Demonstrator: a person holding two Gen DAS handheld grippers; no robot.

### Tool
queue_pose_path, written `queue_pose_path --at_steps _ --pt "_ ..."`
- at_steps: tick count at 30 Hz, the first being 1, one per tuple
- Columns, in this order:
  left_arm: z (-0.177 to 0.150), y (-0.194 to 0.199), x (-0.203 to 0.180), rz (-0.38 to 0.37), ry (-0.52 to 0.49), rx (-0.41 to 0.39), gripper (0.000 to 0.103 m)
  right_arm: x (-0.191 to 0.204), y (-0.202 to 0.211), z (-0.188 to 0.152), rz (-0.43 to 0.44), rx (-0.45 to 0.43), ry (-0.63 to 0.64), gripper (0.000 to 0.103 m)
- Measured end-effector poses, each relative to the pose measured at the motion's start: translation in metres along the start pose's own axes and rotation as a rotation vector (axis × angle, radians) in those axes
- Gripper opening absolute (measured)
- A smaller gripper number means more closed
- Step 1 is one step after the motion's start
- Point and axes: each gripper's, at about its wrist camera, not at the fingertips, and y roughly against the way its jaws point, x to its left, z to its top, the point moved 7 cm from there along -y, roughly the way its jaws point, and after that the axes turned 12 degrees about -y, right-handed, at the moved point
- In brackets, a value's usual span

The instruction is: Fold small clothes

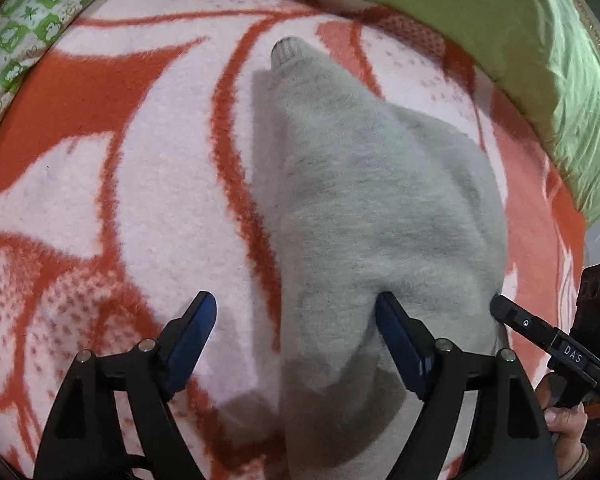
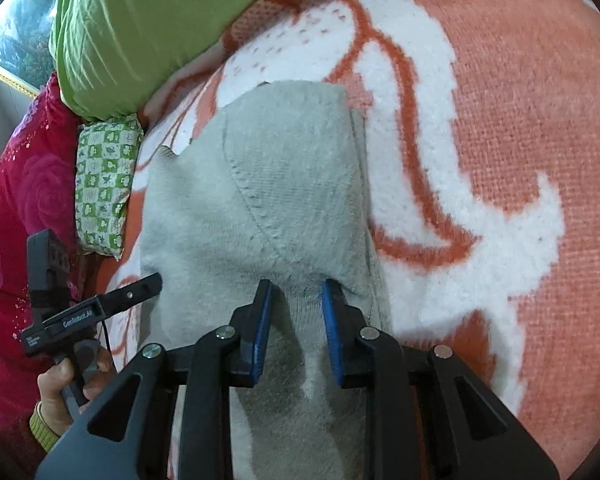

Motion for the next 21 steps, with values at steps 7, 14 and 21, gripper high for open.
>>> queue_pose_path --at_steps 7,14,21 --pt "-0.020 0.043 -0.011 0.083 -0.071 -0.043 0.079 0.009 0.043 -0.009 0.020 -0.065 -0.012 0.028" --pt "-0.055 0.080 -0.039 0.124 -0.165 -0.122 0.080 0.016 0.071 -0.042 -0.057 -0.130 0.027 0.059" --pt "-0.091 0.099 -0.065 0.113 -0.207 -0.159 0.080 0.022 0.089 -0.064 -0.071 -0.170 0.080 0.064"
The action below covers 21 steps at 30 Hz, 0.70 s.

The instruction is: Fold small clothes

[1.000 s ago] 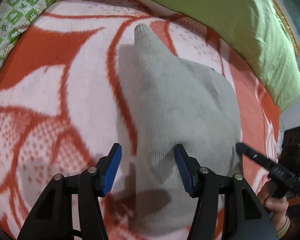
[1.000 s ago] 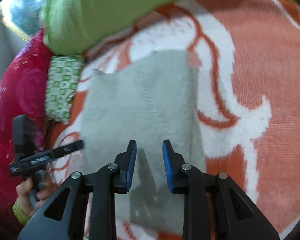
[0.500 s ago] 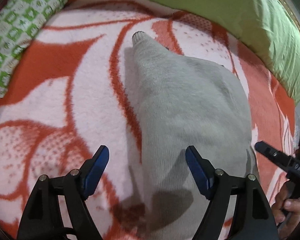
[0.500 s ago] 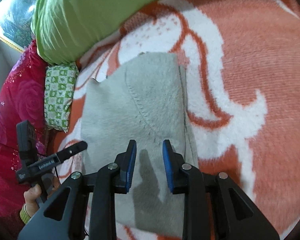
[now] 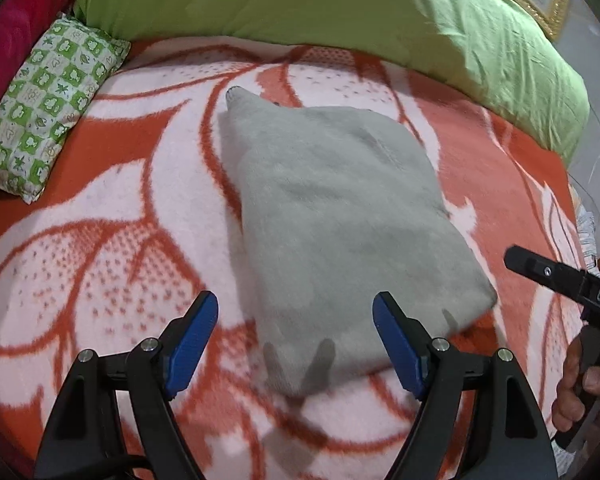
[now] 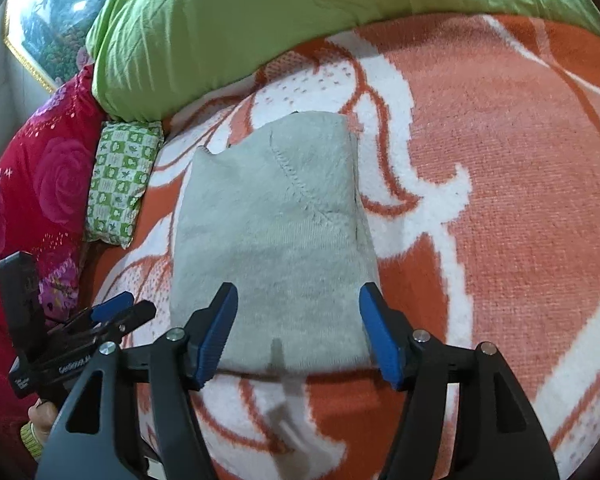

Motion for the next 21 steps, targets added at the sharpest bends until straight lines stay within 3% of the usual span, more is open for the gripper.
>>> queue_pose_path --at_steps 7,12,21 --pt "-0.019 0.014 -0.004 0.104 0.019 -0.002 0.080 0.010 0.006 -0.010 -0.003 0.016 0.142 0.065" --pt "-0.023 0.018 0.005 0.192 0.038 -0.017 0.080 0.019 0.012 -0.022 -0.029 -0.018 0.287 0.073" --pt "-0.019 0.019 0.002 0.222 -0.010 -0.056 0.080 0.019 0.015 -0.040 -0.092 -0.068 0.324 0.075"
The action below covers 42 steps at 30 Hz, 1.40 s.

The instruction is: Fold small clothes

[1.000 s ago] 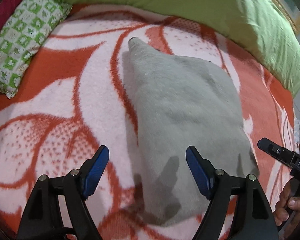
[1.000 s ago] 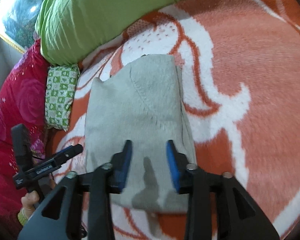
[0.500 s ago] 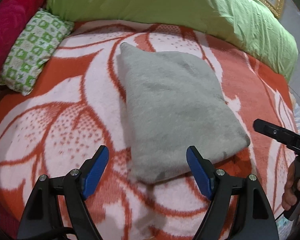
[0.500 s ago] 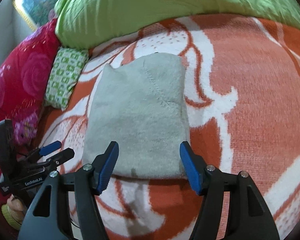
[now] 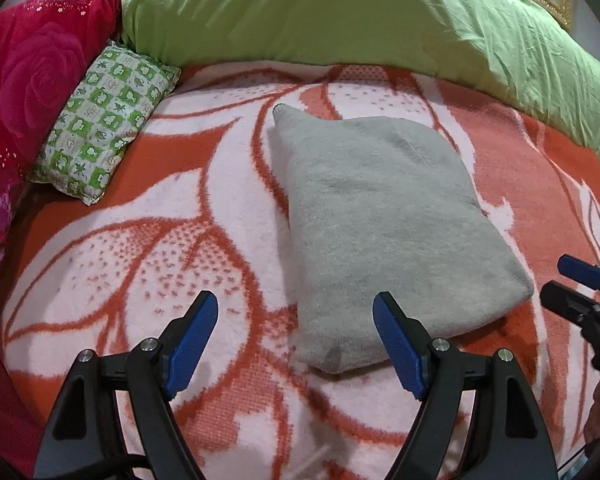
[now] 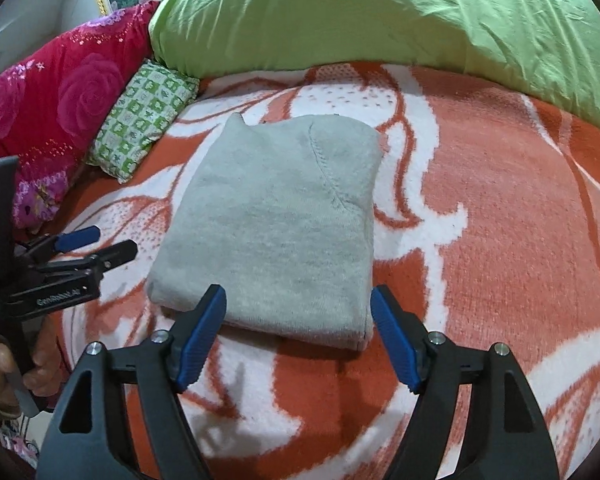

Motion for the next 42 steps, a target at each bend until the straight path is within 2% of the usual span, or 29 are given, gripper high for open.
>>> queue_pose_path --at_steps 4,8,22,42 --pt "-0.005 -0.002 -0.009 -0.013 -0.021 0.000 0.081 0.001 0.000 -0.007 -0.017 -0.031 -0.001 0.078" --pt "-0.006 -0.007 -0.015 -0.004 -0.035 0.003 0.081 0.003 -0.003 -0.007 0.002 -0.063 -0.004 0.079" --pt "-0.002 -0.020 -0.012 0.011 -0.023 0.023 0.081 0.008 -0.022 -0.001 0.011 -0.043 0.020 0.079" --pt "0.003 -0.013 -0.021 -0.013 -0.026 0.002 0.081 0.004 -0.019 0.004 0.000 -0.056 0.014 0.084"
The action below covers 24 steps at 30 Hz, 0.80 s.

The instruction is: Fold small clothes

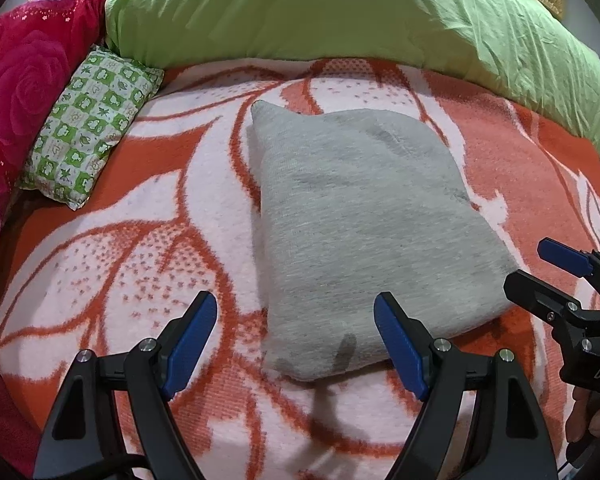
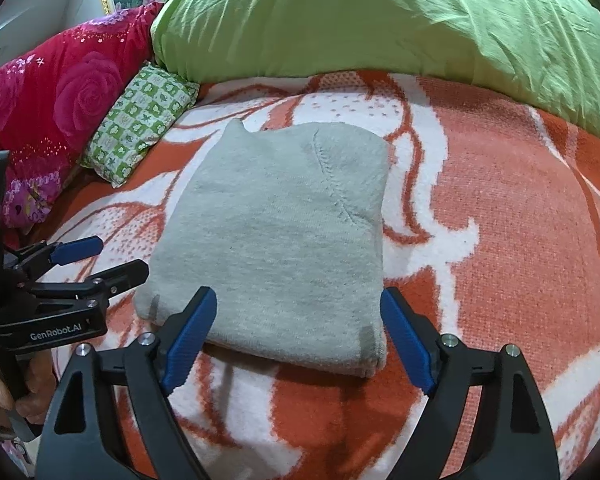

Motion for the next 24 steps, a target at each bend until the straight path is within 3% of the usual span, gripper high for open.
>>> queue_pose_path --at_steps 24 --pt "0.011 0.011 -0.013 -0.056 0.016 -0.032 0.081 -0.015 0.006 0.006 -0.003 -0.003 -0.033 0.085"
